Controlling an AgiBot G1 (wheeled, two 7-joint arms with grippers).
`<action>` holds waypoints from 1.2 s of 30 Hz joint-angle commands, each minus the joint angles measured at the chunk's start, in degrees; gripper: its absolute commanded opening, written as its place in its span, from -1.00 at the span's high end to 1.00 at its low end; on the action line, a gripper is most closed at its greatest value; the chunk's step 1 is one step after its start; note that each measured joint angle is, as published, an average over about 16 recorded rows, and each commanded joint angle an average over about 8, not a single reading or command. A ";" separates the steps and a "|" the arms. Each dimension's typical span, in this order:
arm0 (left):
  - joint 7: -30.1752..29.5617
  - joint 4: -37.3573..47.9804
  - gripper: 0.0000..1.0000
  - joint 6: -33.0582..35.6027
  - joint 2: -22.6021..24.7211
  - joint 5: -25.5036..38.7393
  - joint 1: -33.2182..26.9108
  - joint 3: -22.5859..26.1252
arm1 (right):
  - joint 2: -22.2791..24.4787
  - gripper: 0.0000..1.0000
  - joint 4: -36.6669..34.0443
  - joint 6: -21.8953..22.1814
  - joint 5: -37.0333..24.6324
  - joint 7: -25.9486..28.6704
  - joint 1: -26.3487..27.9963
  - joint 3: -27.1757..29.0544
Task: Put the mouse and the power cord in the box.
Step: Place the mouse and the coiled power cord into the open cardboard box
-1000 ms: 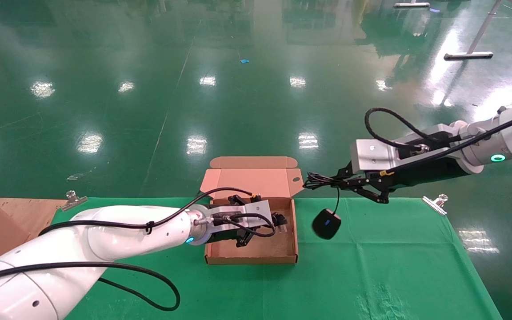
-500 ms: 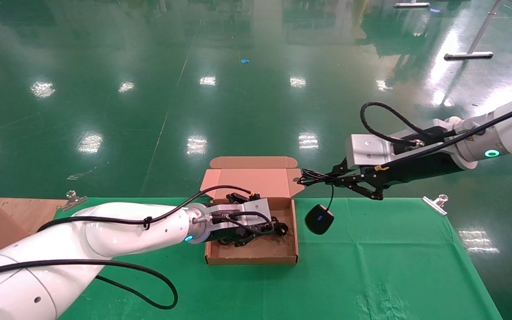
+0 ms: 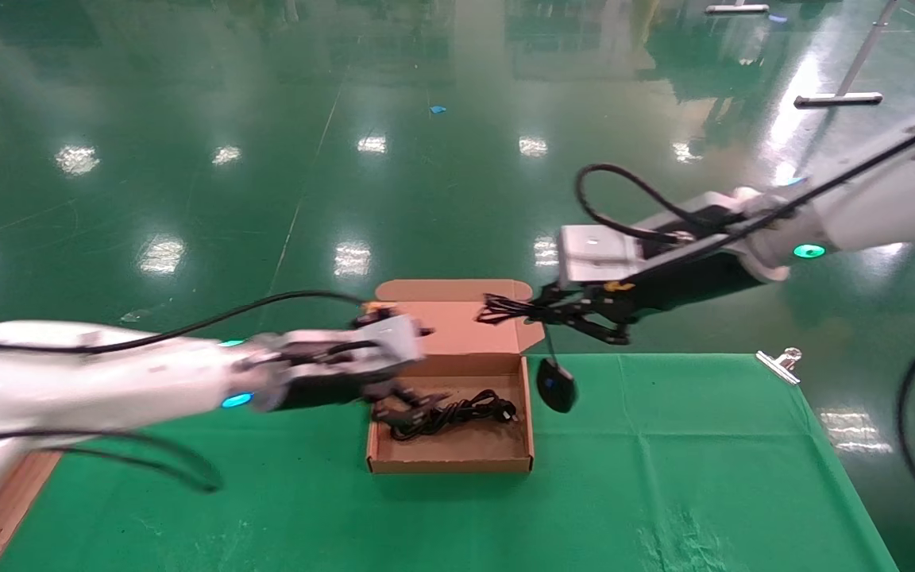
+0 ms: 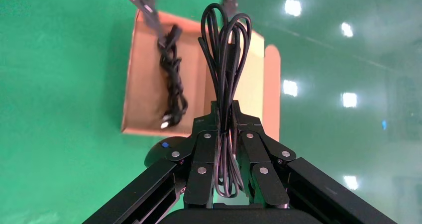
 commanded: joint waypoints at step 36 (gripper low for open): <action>7.35 -10.97 -1.00 6.22 -30.19 -16.81 14.36 -9.98 | -7.88 0.68 7.53 41.34 14.27 8.35 -15.71 -30.52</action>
